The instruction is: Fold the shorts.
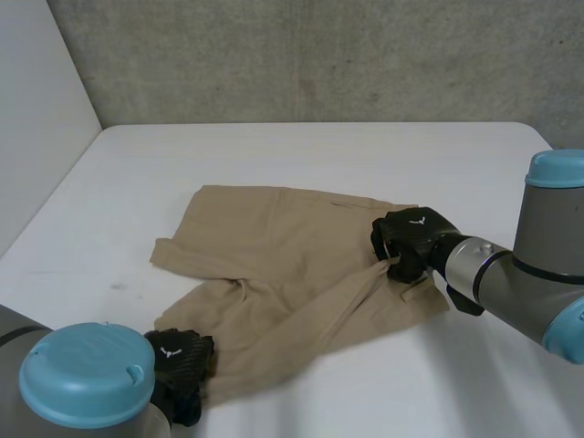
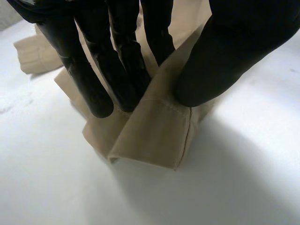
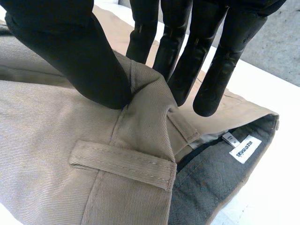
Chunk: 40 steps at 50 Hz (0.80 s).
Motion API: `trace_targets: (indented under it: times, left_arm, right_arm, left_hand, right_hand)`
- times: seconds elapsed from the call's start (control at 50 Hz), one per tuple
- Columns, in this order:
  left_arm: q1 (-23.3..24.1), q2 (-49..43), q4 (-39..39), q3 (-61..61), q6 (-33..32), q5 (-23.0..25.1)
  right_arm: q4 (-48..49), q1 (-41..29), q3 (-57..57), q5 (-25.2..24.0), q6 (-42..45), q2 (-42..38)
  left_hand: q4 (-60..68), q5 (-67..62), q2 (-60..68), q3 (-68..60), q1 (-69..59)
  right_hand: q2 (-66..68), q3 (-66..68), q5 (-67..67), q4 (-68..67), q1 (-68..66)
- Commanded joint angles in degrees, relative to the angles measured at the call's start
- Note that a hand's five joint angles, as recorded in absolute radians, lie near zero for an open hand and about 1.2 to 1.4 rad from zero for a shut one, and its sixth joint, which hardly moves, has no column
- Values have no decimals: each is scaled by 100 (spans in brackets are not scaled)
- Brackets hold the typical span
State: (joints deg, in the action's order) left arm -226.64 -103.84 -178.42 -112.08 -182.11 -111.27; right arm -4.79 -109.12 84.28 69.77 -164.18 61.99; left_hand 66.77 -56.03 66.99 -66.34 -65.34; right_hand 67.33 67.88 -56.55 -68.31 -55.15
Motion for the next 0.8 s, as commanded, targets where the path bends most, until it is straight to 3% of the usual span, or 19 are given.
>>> trace_targets:
  times: [0.02,0.1,0.2,0.32,0.6,0.8]
  left_arm:
    - [-29,153,-79,292,-158,-79]
    - [-318,268,-87,792,-710,-26]
    - [-1214,224,-123,1609,-1598,237]
    - [-1382,-882,-280,3208,-2521,1195]
    - [-1628,-4088,-518,7250,-2751,1327]
    - [-1681,-5532,-957,8677,-3014,1617]
  right_arm:
    - [-13,5,-61,2,97,50]
    - [-101,-13,-254,2,149,32]
    - [-154,-22,-518,63,544,6]
    - [-75,-57,-1132,422,554,-248]
    - [1182,-101,-2495,1979,703,-1654]
    - [1858,-250,-3356,1900,1501,-2866]
  left_hand:
    - [1323,-1397,1301,-1366,-1466]
    - [1323,-1397,1301,-1366,-1466]
    - [1323,-1397,1301,-1366,-1466]
    - [1323,-1397,1301,-1366,-1466]
    - [1323,-1397,1301,-1366,-1466]
    - [1323,-1397,1301,-1366,-1466]
  right_hand:
    - [1267,1212,-1345,-1169,-2485]
    - [1267,1212,-1345,-1169,-2485]
    - [1267,1212,-1345,-1169,-2485]
    - [1267,1212,-1345,-1169,-2485]
    - [1267,1212,-1345,-1169,-2485]
    - [1267,1212,-1345,-1169,-2485]
